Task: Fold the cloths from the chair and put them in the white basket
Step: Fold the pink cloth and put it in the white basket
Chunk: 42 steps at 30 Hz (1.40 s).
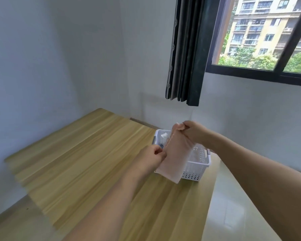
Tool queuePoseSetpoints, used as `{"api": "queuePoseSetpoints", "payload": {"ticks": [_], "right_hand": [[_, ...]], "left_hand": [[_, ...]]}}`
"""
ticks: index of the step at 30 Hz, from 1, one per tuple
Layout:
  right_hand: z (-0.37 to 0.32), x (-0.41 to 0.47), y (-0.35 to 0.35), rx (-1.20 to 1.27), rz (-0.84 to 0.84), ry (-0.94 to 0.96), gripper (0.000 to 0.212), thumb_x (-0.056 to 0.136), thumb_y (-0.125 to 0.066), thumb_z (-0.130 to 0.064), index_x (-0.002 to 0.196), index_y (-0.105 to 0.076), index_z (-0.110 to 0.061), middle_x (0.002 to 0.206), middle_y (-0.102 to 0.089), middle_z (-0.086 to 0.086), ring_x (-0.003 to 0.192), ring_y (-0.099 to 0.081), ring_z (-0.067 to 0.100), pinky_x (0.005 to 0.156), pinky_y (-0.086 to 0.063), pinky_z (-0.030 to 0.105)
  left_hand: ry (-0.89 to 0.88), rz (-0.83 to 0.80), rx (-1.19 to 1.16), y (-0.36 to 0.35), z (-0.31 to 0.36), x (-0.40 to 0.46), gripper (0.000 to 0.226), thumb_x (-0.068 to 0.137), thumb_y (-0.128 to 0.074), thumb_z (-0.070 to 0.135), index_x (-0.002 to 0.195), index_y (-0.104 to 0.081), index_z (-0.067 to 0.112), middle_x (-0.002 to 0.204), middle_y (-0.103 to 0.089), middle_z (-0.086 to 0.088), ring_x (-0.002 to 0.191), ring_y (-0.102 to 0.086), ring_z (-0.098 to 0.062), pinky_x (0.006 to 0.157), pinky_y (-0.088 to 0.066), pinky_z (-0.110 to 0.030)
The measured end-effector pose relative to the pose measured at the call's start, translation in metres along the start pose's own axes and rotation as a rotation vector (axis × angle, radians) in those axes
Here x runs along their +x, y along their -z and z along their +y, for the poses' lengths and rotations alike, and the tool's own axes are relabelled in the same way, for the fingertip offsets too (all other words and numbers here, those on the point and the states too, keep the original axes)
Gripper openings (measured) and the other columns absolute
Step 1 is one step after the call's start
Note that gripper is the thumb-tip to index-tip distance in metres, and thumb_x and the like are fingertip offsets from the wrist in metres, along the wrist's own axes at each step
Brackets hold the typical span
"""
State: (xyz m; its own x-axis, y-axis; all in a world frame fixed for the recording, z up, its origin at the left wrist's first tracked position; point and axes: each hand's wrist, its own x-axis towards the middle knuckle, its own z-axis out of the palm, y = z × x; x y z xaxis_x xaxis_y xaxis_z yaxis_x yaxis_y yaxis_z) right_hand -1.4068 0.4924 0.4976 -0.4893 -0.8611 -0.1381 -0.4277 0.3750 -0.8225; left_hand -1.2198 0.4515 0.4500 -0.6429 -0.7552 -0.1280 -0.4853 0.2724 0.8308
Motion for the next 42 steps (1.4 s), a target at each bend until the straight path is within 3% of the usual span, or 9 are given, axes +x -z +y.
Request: {"api": "queuePoseSetpoints", "payload": {"ticks": [4,9,16,20,26,29,32,38,42], "right_hand": [[0.024,0.110,0.027,-0.187,0.041,0.168,0.016,0.093,-0.045,-0.013,0.085,-0.058,-0.008,0.077,-0.050,0.001,0.078,-0.042,0.019,0.059,-0.037,0.017],[0.088,0.212,0.025,-0.425,-0.056,0.241,0.025,0.090,-0.045,-0.021,0.097,-0.068,-0.015,0.101,-0.070,0.005,0.098,-0.062,0.026,0.081,-0.048,0.033],[0.190,0.270,-0.033,-0.703,-0.274,0.285,0.025,0.094,-0.042,-0.026,0.107,-0.058,-0.012,0.112,-0.063,0.012,0.104,-0.061,0.033,0.081,-0.047,0.037],[0.228,0.289,-0.059,-0.670,-0.332,0.234,0.024,0.092,-0.041,-0.013,0.109,-0.057,-0.010,0.116,-0.062,0.015,0.107,-0.060,0.035,0.081,-0.046,0.036],[0.253,0.302,-0.081,-0.540,-0.324,0.186,0.030,0.090,-0.040,-0.006,0.113,-0.059,-0.011,0.118,-0.063,0.012,0.110,-0.059,0.031,0.084,-0.047,0.033],[0.247,0.294,-0.075,-0.523,-0.303,0.130,0.031,0.090,-0.038,-0.006,0.114,-0.056,-0.010,0.116,-0.064,0.015,0.105,-0.060,0.033,0.081,-0.050,0.038],[0.225,0.273,-0.055,-0.507,-0.241,0.090,0.031,0.093,-0.035,-0.008,0.120,-0.050,-0.008,0.119,-0.060,0.017,0.109,-0.057,0.033,0.082,-0.045,0.038],[0.177,0.193,-0.019,-0.424,-0.146,0.159,0.037,0.098,-0.039,-0.014,0.134,-0.045,-0.009,0.135,-0.051,0.010,0.121,-0.049,0.028,0.096,-0.039,0.034],[0.141,0.150,-0.014,-0.404,-0.105,0.190,0.035,0.096,-0.041,-0.012,0.131,-0.046,-0.006,0.132,-0.053,0.012,0.120,-0.049,0.029,0.095,-0.038,0.034]], "left_hand": [[0.097,0.120,0.023,-0.030,0.017,0.102,0.023,0.088,-0.055,0.026,0.083,-0.064,0.005,0.069,-0.053,-0.001,0.064,-0.047,-0.018,0.060,-0.033,-0.030],[0.345,0.064,0.114,-0.080,-0.008,0.211,0.024,0.086,-0.046,0.015,0.063,-0.053,0.014,0.079,-0.059,-0.010,0.088,-0.061,-0.034,0.068,-0.046,-0.032],[0.640,-0.261,0.364,-0.143,-0.061,0.281,0.029,0.092,-0.040,0.002,0.111,-0.062,-0.005,0.092,-0.067,-0.023,0.092,-0.067,-0.038,0.073,-0.055,-0.041],[0.709,-0.265,0.450,-0.160,-0.094,0.301,0.028,0.093,-0.044,0.006,0.114,-0.061,-0.003,0.116,-0.064,-0.021,0.106,-0.062,-0.035,0.082,-0.051,-0.039],[0.756,-0.295,0.486,-0.169,-0.116,0.315,0.029,0.092,-0.044,0.005,0.114,-0.060,-0.005,0.105,-0.066,-0.020,0.098,-0.064,-0.035,0.076,-0.051,-0.039],[0.742,-0.290,0.454,-0.162,-0.109,0.310,0.021,0.091,-0.044,0.005,0.099,-0.062,-0.002,0.071,-0.055,-0.012,0.068,-0.056,-0.028,0.060,-0.044,-0.032],[0.687,-0.153,0.434,-0.146,-0.089,0.293,0.019,0.091,-0.042,0.007,0.098,-0.059,0.002,0.086,-0.059,-0.016,0.069,-0.049,-0.023,0.049,-0.034,-0.029],[0.329,0.222,0.526,-0.120,-0.041,0.235,0.021,0.099,-0.041,0.026,0.104,-0.053,0.010,0.111,-0.059,-0.007,0.102,-0.056,-0.028,0.073,-0.040,-0.035],[0.095,0.262,0.682,-0.096,-0.034,0.191,0.030,0.098,-0.044,0.025,0.122,-0.052,0.010,0.130,-0.052,-0.006,0.117,-0.049,-0.027,0.096,-0.039,-0.037]]}}
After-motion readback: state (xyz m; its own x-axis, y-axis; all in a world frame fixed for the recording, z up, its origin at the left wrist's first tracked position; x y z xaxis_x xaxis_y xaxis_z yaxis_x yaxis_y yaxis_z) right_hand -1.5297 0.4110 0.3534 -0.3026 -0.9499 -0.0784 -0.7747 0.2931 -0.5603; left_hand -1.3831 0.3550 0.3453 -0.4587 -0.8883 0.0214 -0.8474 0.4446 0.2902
